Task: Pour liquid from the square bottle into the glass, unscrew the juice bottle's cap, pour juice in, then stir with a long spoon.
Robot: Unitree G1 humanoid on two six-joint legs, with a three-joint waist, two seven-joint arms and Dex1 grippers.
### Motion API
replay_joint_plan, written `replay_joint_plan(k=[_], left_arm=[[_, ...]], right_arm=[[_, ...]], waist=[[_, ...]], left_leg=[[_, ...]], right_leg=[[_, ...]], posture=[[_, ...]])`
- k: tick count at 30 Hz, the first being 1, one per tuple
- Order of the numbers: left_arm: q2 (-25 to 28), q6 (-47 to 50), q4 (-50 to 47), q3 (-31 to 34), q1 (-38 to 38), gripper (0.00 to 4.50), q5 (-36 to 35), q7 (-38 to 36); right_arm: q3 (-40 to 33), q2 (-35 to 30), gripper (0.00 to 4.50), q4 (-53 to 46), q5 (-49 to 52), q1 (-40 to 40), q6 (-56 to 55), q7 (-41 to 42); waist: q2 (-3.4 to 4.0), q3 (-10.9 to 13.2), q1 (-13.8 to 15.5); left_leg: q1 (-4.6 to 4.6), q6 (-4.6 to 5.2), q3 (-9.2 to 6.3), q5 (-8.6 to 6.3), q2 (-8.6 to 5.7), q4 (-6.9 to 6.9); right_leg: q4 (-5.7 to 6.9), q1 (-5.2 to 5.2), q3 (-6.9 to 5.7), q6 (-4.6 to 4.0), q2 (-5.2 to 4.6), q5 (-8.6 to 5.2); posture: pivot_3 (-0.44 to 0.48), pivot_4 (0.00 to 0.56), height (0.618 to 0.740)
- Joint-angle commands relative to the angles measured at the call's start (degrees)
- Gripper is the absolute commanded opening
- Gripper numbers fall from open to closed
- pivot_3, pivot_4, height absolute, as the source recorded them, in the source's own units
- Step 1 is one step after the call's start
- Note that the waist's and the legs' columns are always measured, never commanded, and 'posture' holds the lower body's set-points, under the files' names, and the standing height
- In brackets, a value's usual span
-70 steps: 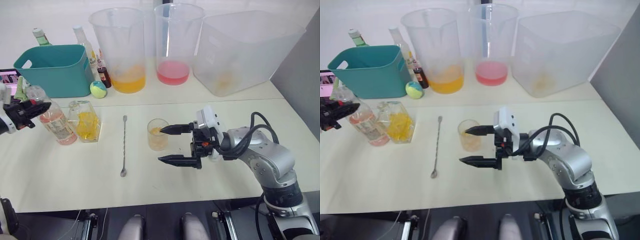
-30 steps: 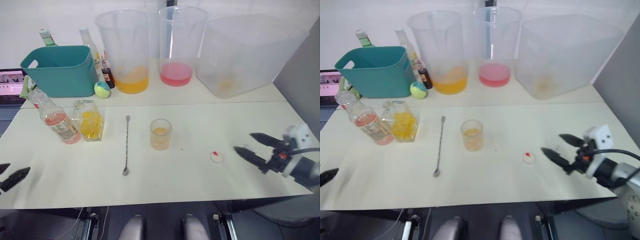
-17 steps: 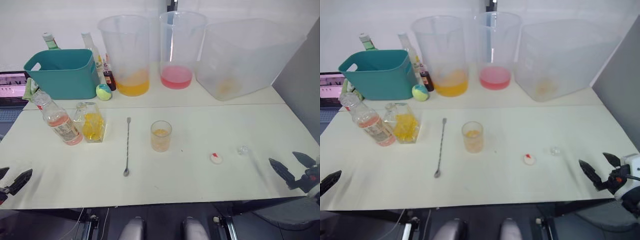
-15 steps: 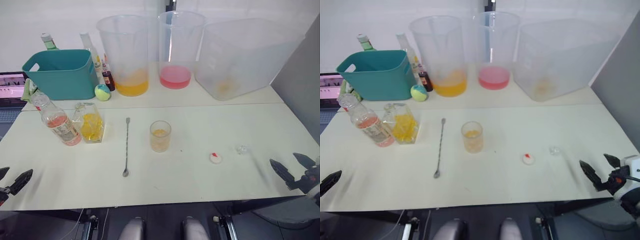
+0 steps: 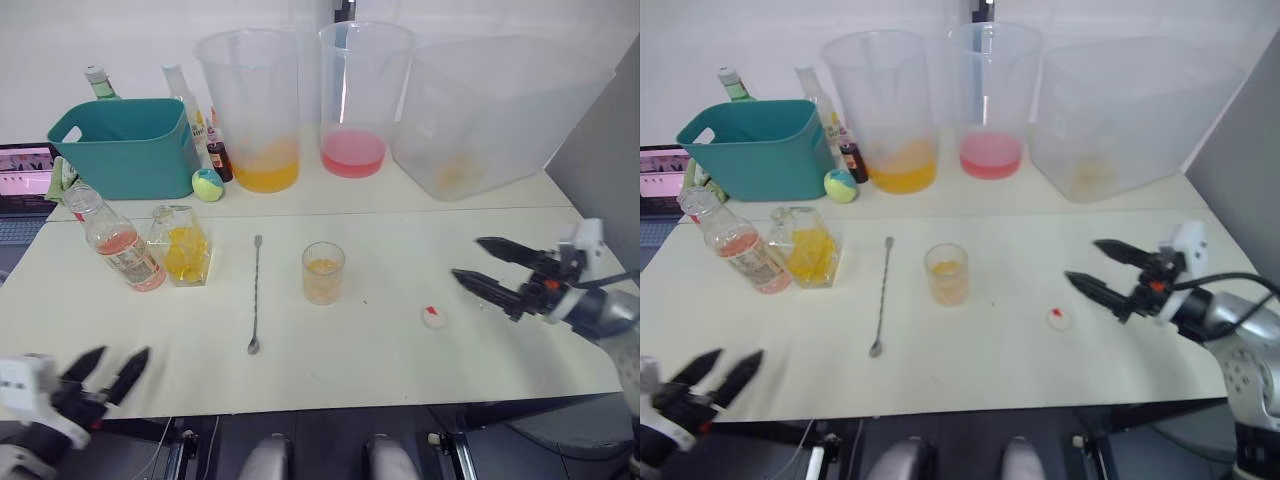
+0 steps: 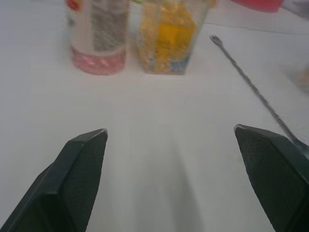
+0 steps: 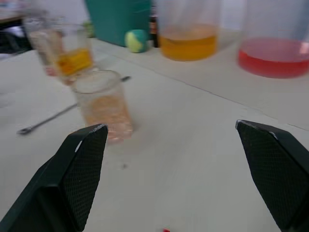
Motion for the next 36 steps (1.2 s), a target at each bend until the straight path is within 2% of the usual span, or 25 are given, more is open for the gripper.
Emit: replay_joint_plan(k=[1, 4, 8, 11, 13, 17, 21, 26, 29, 32, 33, 36], left_arm=[[-1.8, 4.3, -10.9, -7.4, -0.2, 4.45, -0.6, 8.7], [-3.4, 9.0, -15.7, -14.7, -3.8, 4.45, 1.8, 18.0], [-4.0, 17.3, -18.0, -26.9, -13.6, 4.45, 9.2, 30.5], [-3.6, 21.8, -16.5, -28.9, -18.5, 4.45, 12.5, 35.2], [-5.4, 24.6, -12.2, -29.7, -24.1, 4.45, 14.2, 38.3], [-5.7, 29.1, -2.8, -35.5, -33.2, 4.45, 19.9, 41.1], [-7.5, 30.3, 3.0, -36.4, -38.2, 4.45, 21.2, 40.2], [-7.6, 32.9, 7.0, -39.2, -40.3, 4.45, 22.3, 37.5], [-7.0, 33.4, 7.1, -39.1, -40.1, 3.61, 22.5, 35.7], [-6.4, 33.9, 7.3, -38.9, -40.1, 2.55, 22.5, 33.8], [-6.3, 33.6, 7.2, -38.8, -40.0, 2.35, 22.5, 33.2], [-6.1, 32.3, 7.2, -39.2, -39.9, 1.35, 22.8, 31.4]], right_arm=[[4.7, -2.5, 4.50, 1.1, 2.2, -4.4, 1.6, 9.1], [8.2, -3.5, 4.50, 2.0, 1.9, -6.9, 1.5, 14.1], [10.8, -4.2, 4.50, -0.2, 2.9, -8.4, 3.2, 17.6], [11.3, -3.9, 4.50, -2.5, 4.0, -8.4, 4.8, 17.6], [11.4, -4.0, 4.50, -5.4, 5.4, -7.2, 6.3, 17.3], [11.0, -3.1, 4.50, -9.0, 5.8, -5.2, 6.7, 14.7], [10.6, -2.9, 4.50, -12.0, 7.4, -3.9, 8.0, 12.8], [9.4, -2.5, 4.50, -15.5, 10.1, -2.6, 9.0, 9.5], [9.1, -2.4, 4.50, -15.9, 11.0, -2.5, 9.1, 8.2], [9.1, -2.4, 4.50, -15.9, 10.4, -2.2, 8.6, 7.8], [9.2, -2.3, 4.50, -15.9, 10.1, -2.1, 8.3, 7.6], [9.8, -1.4, 4.50, -15.7, 9.1, -2.4, 7.4, 6.6]], waist=[[0.00, 0.0, 0.3], [0.00, 0.0, 0.6], [0.00, 0.0, 0.9], [-0.01, 0.0, 0.8], [0.03, 0.0, 0.7], [0.03, 0.0, 1.3], [0.05, 0.0, 1.2], [0.07, 0.0, 1.6], [0.08, 0.0, 1.8], [0.09, -0.1, 1.8], [0.09, -0.1, 1.9], [0.09, -0.1, 2.0]], left_leg=[[-0.02, 0.00, 0.03, 0.00, 0.00, 0.01], [-0.04, 0.00, 0.07, 0.00, -0.01, 0.04], [-0.05, 0.00, 0.10, 0.00, -0.10, 0.11], [-0.07, 0.00, 0.10, 0.00, -0.10, 0.16], [-0.04, 0.01, 0.14, -0.01, -0.09, 0.15], [-0.13, 0.01, 0.02, -0.01, -0.10, 0.23], [-0.13, 0.01, 0.07, -0.02, -0.13, 0.30], [-0.11, 0.01, 0.06, -0.02, -0.13, 0.31], [-0.09, 0.01, 0.06, -0.02, -0.13, 0.32], [-0.09, 0.01, 0.06, -0.02, -0.15, 0.32], [-0.09, 0.01, 0.06, -0.02, -0.16, 0.32], [-0.09, 0.01, 0.06, -0.02, -0.17, 0.32]], right_leg=[[-0.01, -0.01, 0.01, 0.00, 0.01, 0.00], [-0.02, -0.01, 0.02, 0.00, 0.05, 0.00], [0.00, -0.01, 0.02, 0.00, 0.10, 0.00], [0.05, -0.03, 0.02, -0.01, 0.12, 0.01], [0.07, -0.08, 0.06, -0.01, 0.13, 0.01], [0.09, -0.07, -0.05, -0.01, 0.19, 0.01], [0.08, -0.07, 0.02, 0.04, 0.16, 0.04], [0.09, -0.03, 0.02, 0.04, 0.16, 0.04], [0.09, 0.00, 0.01, 0.04, 0.15, 0.04], [0.09, 0.00, 0.01, 0.04, 0.14, 0.04], [0.08, 0.00, 0.01, 0.04, 0.13, 0.04], [0.09, 0.00, 0.01, 0.04, 0.12, 0.04]], posture=[[0.000, 0.150, 0.729], [0.000, 0.150, 0.729], [0.000, 0.150, 0.729], [0.000, 0.150, 0.729], [0.000, 0.150, 0.729], [0.000, 0.150, 0.729], [0.000, 0.150, 0.729], [0.000, 0.150, 0.729], [0.000, 0.150, 0.729], [0.000, 0.150, 0.729], [0.000, 0.150, 0.729], [0.000, 0.150, 0.729]])
